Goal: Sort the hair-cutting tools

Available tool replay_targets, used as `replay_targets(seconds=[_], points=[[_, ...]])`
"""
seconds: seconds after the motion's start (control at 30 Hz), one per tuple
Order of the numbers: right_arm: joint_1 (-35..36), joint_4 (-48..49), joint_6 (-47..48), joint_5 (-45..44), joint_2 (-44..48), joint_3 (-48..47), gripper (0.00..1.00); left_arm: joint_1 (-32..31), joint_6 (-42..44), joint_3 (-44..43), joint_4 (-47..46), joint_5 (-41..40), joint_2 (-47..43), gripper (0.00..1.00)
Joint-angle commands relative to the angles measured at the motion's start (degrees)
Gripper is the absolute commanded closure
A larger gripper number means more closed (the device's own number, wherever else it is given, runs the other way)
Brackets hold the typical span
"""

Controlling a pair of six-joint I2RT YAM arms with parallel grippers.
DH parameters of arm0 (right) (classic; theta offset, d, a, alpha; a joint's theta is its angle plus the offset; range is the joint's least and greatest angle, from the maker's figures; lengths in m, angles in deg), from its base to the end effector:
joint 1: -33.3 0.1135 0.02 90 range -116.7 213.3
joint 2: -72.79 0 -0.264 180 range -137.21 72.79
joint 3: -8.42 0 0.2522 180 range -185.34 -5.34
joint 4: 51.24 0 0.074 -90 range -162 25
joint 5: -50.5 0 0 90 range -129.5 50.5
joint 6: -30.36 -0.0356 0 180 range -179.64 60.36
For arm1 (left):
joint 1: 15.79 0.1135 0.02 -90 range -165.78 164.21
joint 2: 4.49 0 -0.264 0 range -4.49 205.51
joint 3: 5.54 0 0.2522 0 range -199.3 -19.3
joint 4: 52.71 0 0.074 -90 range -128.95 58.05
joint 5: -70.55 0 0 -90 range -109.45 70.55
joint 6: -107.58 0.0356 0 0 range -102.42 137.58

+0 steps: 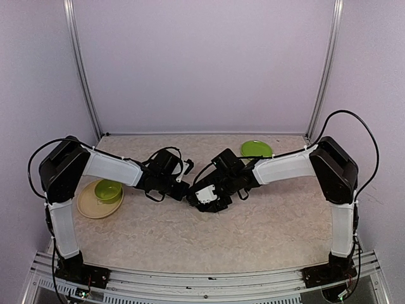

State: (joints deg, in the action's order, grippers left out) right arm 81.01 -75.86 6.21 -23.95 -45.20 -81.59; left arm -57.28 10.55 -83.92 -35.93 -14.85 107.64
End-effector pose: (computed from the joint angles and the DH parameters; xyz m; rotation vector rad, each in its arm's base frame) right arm 0.2839 0.3263 0.1423 -2.1116 1.2475 0.1996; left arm 0.2968 -0.2663 0.1334 0.7769 2.3833 -0.4612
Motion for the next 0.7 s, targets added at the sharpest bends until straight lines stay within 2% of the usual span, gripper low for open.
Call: replay_targets(seconds=[0.0, 0.17, 0.33, 0.47, 0.67], points=[[-0.7, -7.5, -1.6, -3.3, -4.8, -0.1, 0.26, -0.7, -0.8, 3.5, 0.9, 2.0, -3.8, 1.0], [-1.5, -7.9, -4.2, -2.1, -5.1, 1.2, 0.28, -1.5, -3.4, 11.2, 0.9, 3.2, -9.3, 1.0], [-1.9, -7.9, -10.2, -0.1, -5.6, 0.3, 0.29, -4.7, -5.7, 14.5, -0.4, 4.2, -11.5, 1.0], [-1.0, -8.3, -20.6, 2.9, -5.9, -1.6, 0.31, -8.0, -7.9, 11.6, -3.9, 7.1, -9.7, 1.0], [3.1, -4.0, -29.1, -1.5, -3.1, 3.7, 0.3, -9.7, -8.5, 8.0, -4.2, 6.8, -7.5, 1.0]])
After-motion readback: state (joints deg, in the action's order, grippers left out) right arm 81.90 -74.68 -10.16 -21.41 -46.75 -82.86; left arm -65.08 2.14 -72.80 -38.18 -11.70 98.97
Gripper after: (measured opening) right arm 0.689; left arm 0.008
